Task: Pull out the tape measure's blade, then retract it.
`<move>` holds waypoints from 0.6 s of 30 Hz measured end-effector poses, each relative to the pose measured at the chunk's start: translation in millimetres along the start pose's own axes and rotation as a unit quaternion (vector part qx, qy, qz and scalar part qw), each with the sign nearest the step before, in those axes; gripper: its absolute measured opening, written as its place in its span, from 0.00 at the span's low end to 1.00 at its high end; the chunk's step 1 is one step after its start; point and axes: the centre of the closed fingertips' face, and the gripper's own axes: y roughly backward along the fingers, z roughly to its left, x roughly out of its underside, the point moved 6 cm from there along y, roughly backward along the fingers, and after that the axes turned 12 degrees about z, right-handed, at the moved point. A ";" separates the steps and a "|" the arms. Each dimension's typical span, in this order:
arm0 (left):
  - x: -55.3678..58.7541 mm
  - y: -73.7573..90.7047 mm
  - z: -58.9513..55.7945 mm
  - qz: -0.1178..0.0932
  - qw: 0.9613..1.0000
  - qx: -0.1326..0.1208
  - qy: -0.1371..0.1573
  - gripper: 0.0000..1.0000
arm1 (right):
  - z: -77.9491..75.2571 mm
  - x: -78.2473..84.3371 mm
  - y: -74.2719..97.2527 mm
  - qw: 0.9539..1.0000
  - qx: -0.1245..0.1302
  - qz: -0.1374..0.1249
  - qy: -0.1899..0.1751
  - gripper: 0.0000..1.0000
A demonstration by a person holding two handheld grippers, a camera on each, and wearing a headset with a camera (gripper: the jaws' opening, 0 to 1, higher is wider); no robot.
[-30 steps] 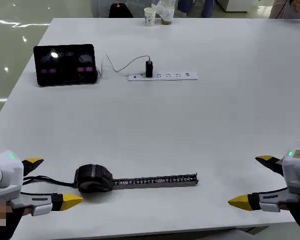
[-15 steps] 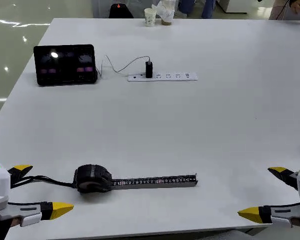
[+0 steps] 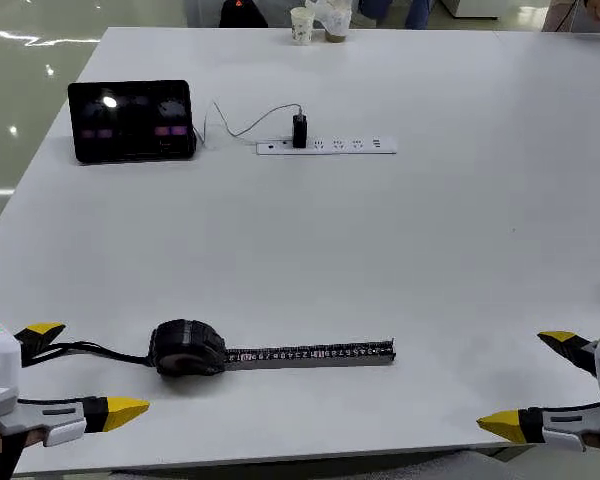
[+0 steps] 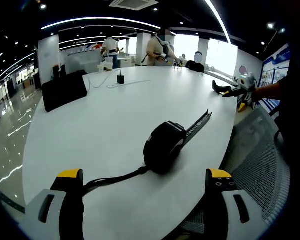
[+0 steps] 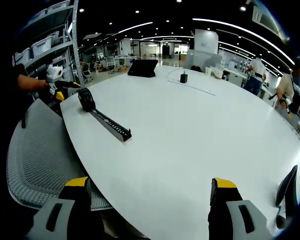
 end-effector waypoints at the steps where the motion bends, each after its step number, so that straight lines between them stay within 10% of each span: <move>1: 0.8 -0.2 -0.8 0.000 1.000 -0.001 -0.001 0.99 | -0.4 0.0 0.2 1.000 0.000 0.001 0.000 0.99; 18: -2.2 0.9 -2.4 -0.006 1.000 -0.006 0.008 0.99 | 3.2 3.7 2.3 1.000 -0.001 0.003 0.029 0.99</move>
